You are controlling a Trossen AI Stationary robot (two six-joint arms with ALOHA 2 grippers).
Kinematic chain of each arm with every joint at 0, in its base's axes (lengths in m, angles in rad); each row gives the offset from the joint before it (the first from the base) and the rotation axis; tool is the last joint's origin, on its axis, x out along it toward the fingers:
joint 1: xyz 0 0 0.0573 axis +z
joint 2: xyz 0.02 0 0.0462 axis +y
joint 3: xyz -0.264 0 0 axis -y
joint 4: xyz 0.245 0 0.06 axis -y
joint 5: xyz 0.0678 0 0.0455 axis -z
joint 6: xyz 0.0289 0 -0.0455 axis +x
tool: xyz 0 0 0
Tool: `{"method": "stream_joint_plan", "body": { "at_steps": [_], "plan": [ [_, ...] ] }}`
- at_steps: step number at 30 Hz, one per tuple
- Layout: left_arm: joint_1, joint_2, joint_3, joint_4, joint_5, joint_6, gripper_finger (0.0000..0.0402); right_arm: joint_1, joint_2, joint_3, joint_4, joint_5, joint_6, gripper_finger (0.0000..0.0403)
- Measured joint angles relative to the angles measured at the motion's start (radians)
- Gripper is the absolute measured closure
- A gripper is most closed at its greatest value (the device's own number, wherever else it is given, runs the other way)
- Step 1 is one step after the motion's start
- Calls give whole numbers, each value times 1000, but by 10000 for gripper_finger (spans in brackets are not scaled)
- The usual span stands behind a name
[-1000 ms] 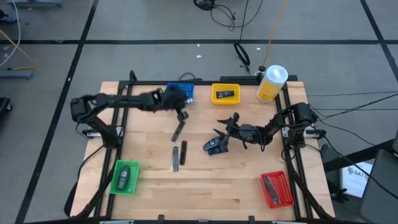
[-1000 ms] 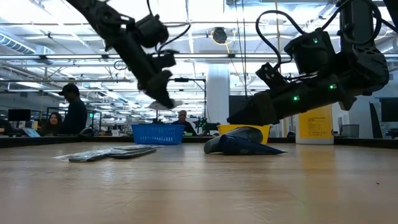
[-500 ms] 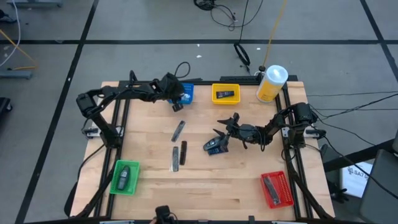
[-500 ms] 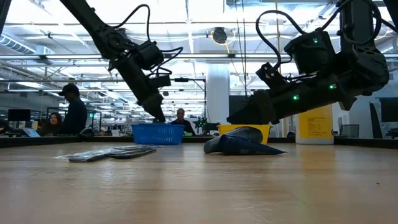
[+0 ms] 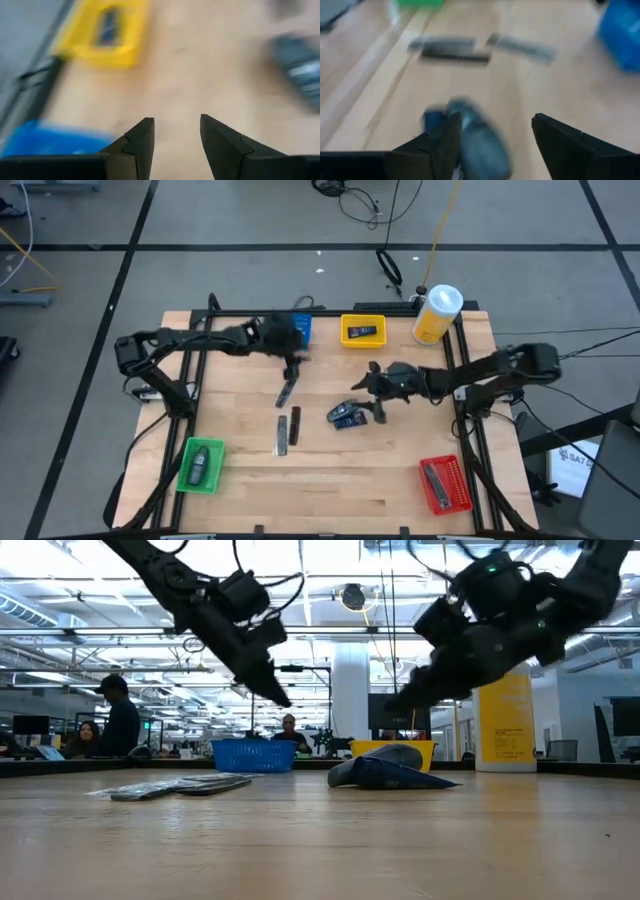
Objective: Pick & Place Travel size toiletries
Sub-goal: Put the gray deodorant into the green bin
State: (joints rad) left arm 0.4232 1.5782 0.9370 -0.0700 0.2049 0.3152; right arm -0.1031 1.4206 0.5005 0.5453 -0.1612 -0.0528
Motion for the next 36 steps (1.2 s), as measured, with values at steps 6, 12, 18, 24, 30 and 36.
{"method": "stream_joint_plan", "body": {
  "at_steps": [6, 12, 18, 24, 30, 36],
  "plan": [
    [-196, 7, -74, 239, 34, -98, 243, -41, 42, 65, -166, -236, -80, 107],
    [-355, 7, -98, 344, -107, -301, 243, -64, 129, 64, -109, -236, -194, 99],
    [-482, 7, -98, 358, -286, -395, 243, -66, 210, 63, 16, -256, -196, 127],
    [-569, 7, -98, 326, -419, -426, 243, -56, 309, 63, 119, -260, -174, 139],
    [-597, 7, -98, 301, -442, -515, 243, -21, 404, 64, 252, -261, -121, 162],
    [-584, 7, -98, 248, -442, -574, 242, 4, 410, 63, 298, -224, -109, 207]
  ]
}}
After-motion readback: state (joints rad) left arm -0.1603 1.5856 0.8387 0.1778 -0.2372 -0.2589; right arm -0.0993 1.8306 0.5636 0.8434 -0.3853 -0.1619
